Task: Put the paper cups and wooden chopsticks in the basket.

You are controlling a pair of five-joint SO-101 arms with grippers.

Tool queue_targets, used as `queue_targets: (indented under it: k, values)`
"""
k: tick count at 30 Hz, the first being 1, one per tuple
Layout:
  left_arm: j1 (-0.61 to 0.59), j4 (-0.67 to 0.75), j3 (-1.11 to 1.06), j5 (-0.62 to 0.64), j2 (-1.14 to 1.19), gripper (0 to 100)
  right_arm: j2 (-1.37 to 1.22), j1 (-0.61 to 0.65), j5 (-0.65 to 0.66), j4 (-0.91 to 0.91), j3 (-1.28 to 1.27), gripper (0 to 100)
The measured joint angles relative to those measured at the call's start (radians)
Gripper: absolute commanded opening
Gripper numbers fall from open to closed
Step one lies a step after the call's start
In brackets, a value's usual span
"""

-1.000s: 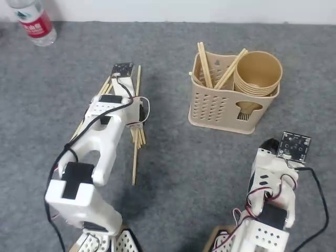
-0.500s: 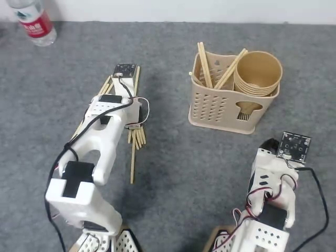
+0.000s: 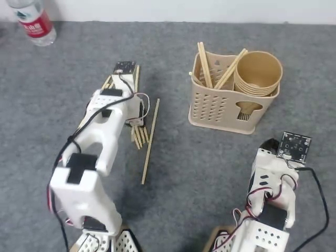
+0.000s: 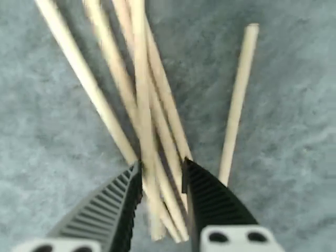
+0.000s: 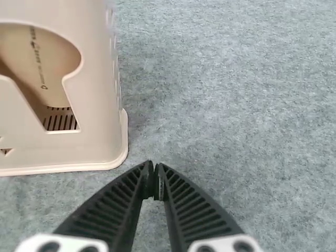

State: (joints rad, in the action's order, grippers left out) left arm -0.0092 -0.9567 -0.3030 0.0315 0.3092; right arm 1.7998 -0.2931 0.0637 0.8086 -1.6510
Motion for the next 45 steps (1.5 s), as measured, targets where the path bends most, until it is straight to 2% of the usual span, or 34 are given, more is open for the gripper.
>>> queue_targets:
  k: [2, 7, 17, 21, 27, 33, 40, 45]
  values:
    - [0.005, -0.055, 0.075, -0.003, 0.058, 1, 0.000, 0.000, 0.000, 0.000, 0.000, 0.8]
    - [0.008, -0.138, 0.189, 0.000, 0.130, 1, 0.000, 0.000, 0.000, 0.000, 0.000, 0.8]
    - [0.009, -0.146, 0.199, -0.032, 0.135, 1, 0.000, 0.000, 0.000, 0.000, 0.000, 0.8]
    - [0.003, -0.193, 0.206, -0.041, 0.110, 1, 0.000, 0.000, 0.000, 0.000, 0.000, 0.8]
    - [0.008, -0.310, 0.204, -0.051, -0.107, 1, 0.000, 0.000, 0.000, 0.000, 0.000, 0.8]
    - [0.064, -0.463, 0.204, -0.094, -0.313, 1, 0.000, 0.000, 0.000, 0.000, 0.000, 0.8]
    - [0.078, -0.456, 0.204, -0.063, -0.529, 1, 0.000, 0.002, 0.000, 0.000, 0.000, 0.8]
    - [0.150, -0.408, 0.189, -0.026, -0.736, 1, 0.000, -0.002, 0.000, 0.000, 0.000, 0.8]
